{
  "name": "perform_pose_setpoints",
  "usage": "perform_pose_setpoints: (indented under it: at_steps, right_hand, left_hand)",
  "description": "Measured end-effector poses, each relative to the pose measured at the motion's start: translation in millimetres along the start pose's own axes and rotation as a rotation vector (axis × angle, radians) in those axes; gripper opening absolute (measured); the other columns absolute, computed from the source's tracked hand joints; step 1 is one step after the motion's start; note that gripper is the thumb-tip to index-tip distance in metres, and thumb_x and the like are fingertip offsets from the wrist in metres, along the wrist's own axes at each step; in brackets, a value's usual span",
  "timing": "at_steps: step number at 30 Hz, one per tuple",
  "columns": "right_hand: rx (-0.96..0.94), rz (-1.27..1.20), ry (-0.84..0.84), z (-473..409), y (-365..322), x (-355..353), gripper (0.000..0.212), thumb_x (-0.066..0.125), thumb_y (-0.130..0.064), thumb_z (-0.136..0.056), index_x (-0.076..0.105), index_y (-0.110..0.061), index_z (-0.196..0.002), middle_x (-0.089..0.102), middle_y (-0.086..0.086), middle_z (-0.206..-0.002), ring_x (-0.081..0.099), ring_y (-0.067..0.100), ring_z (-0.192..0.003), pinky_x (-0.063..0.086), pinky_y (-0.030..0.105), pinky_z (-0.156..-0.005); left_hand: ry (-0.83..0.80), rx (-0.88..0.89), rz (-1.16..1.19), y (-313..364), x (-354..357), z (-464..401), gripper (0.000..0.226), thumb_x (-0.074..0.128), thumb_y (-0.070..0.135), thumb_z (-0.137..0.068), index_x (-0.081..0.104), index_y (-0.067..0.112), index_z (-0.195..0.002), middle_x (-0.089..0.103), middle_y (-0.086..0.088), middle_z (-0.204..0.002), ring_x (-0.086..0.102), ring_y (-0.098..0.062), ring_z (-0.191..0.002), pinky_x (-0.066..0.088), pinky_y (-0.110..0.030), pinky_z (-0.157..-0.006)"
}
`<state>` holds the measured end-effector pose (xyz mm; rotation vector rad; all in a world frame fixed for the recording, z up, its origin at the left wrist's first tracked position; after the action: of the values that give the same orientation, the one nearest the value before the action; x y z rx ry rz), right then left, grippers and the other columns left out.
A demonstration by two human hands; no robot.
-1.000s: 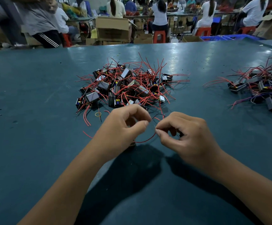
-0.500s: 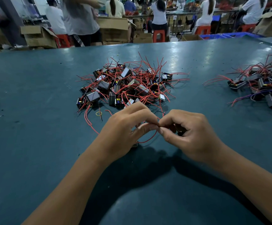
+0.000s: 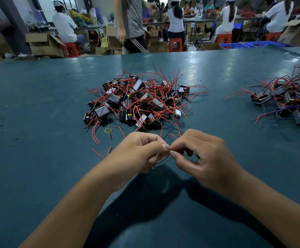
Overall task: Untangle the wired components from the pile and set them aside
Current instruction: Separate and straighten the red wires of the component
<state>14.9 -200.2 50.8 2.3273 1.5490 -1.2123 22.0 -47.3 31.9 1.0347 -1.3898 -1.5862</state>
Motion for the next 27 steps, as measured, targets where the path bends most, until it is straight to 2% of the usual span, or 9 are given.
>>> perform_pose_setpoints:
  at_steps: [2,3,5,7,9,11,14,19,27]
  right_hand:
    - [0.002,-0.003,-0.002,-0.1,-0.2,0.8,0.005,0.068,-0.009,-0.086,0.069,-0.008,-0.081,0.059,-0.002,-0.074,0.05,0.008,-0.069,0.041,0.017,-0.066]
    - [0.021,-0.021,0.004,-0.2,1.1,0.4,0.005,0.069,-0.009,-0.086,0.069,-0.008,-0.081,0.06,-0.003,-0.074,0.051,0.008,-0.068,0.04,0.016,-0.066]
    - [0.082,-0.093,0.024,-0.2,5.6,-1.1,0.005,0.07,-0.008,-0.085,0.069,-0.01,-0.08,0.06,-0.007,-0.073,0.052,0.005,-0.068,0.037,0.012,-0.066]
    - [0.125,-0.148,0.042,-0.5,8.9,-2.4,0.008,0.072,-0.006,-0.084,0.068,-0.012,-0.08,0.058,-0.012,-0.072,0.053,0.001,-0.067,0.035,0.007,-0.066]
    - [0.14,-0.181,0.05,-0.4,10.2,-2.5,0.009,0.072,-0.004,-0.083,0.068,-0.012,-0.08,0.058,-0.017,-0.072,0.054,-0.003,-0.067,0.035,0.005,-0.066]
    - [0.145,-0.205,0.049,-0.5,11.1,-2.6,0.008,0.071,-0.005,-0.083,0.068,-0.012,-0.08,0.057,-0.02,-0.072,0.055,-0.003,-0.067,0.036,0.005,-0.065]
    - [0.153,-0.223,0.039,-0.2,12.3,-2.2,0.008,0.07,-0.007,-0.084,0.068,-0.014,-0.081,0.058,-0.02,-0.072,0.055,-0.001,-0.066,0.037,0.006,-0.065]
    - [0.168,-0.261,0.027,0.5,12.8,-0.1,0.008,0.071,-0.009,-0.084,0.069,-0.016,-0.081,0.059,-0.019,-0.071,0.056,0.001,-0.066,0.037,0.007,-0.064]
    - [0.156,-0.272,0.013,0.3,9.2,0.2,0.005,0.071,-0.008,-0.085,0.07,-0.013,-0.082,0.059,-0.02,-0.072,0.057,0.001,-0.066,0.038,0.008,-0.065]
  left_hand:
    - [-0.002,-0.068,0.096,-3.7,2.8,-0.7,0.03,0.056,0.012,-0.095,0.062,0.018,-0.066,0.045,0.003,-0.056,0.027,-0.009,-0.046,0.018,-0.018,-0.042]
    - [0.022,-0.046,0.076,-3.2,1.8,-1.6,0.028,0.057,0.012,-0.095,0.062,0.018,-0.068,0.046,0.004,-0.055,0.029,-0.009,-0.045,0.02,-0.018,-0.041]
    - [0.114,0.13,-0.144,4.8,-5.1,-1.8,0.021,0.061,0.01,-0.095,0.063,0.018,-0.077,0.049,0.011,-0.056,0.037,-0.007,-0.047,0.03,-0.017,-0.044]
    - [0.171,0.364,-0.439,17.5,-9.4,0.9,0.015,0.065,0.006,-0.092,0.064,0.02,-0.086,0.057,0.016,-0.068,0.046,-0.005,-0.056,0.038,-0.016,-0.054]
    - [0.16,0.536,-0.629,24.8,-8.4,5.2,0.013,0.069,0.008,-0.087,0.066,0.02,-0.09,0.06,0.013,-0.084,0.052,-0.011,-0.066,0.039,-0.017,-0.061]
    - [0.157,0.621,-0.711,26.9,-8.1,6.7,0.012,0.076,0.012,-0.086,0.068,0.017,-0.093,0.059,0.007,-0.093,0.052,-0.017,-0.071,0.037,-0.018,-0.065]
    - [0.19,0.676,-0.748,27.8,-9.7,6.3,0.016,0.077,0.019,-0.086,0.071,0.02,-0.101,0.059,0.004,-0.098,0.051,-0.015,-0.075,0.037,-0.013,-0.07]
    - [0.171,0.738,-0.795,30.0,-9.8,6.6,0.014,0.074,0.02,-0.085,0.075,0.014,-0.098,0.06,0.002,-0.098,0.05,0.002,-0.082,0.041,-0.013,-0.072]
    - [0.172,0.741,-0.798,30.2,-8.4,6.1,0.002,0.074,0.011,-0.088,0.073,0.01,-0.089,0.06,0.001,-0.091,0.048,0.0,-0.073,0.036,-0.012,-0.07]
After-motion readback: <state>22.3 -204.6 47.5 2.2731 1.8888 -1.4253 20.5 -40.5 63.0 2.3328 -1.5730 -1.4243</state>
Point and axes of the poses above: each hand's wrist, its own z-axis away from the middle knuckle, its own x-axis out of the palm, y = z × x, the point moved 5 cm from there along -z, towards the middle knuckle
